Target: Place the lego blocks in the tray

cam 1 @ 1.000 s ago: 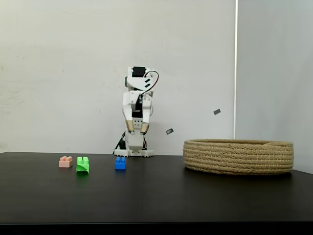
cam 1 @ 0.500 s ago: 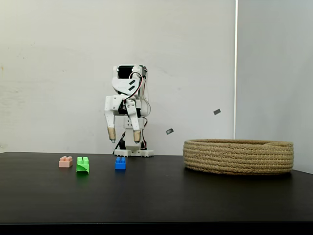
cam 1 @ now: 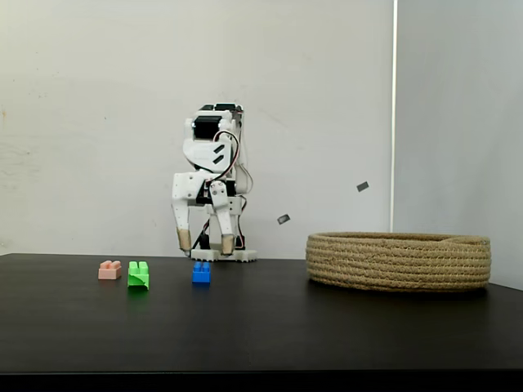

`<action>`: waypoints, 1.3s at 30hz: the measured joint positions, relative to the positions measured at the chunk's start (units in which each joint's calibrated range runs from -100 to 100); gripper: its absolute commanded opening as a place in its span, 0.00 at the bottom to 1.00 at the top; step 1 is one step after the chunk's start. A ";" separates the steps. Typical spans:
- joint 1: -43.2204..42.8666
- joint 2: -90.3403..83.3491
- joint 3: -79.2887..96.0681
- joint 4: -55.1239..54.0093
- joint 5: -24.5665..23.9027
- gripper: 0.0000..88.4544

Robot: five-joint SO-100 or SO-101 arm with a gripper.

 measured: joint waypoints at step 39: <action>-2.28 17.05 -14.32 -5.03 -0.73 0.00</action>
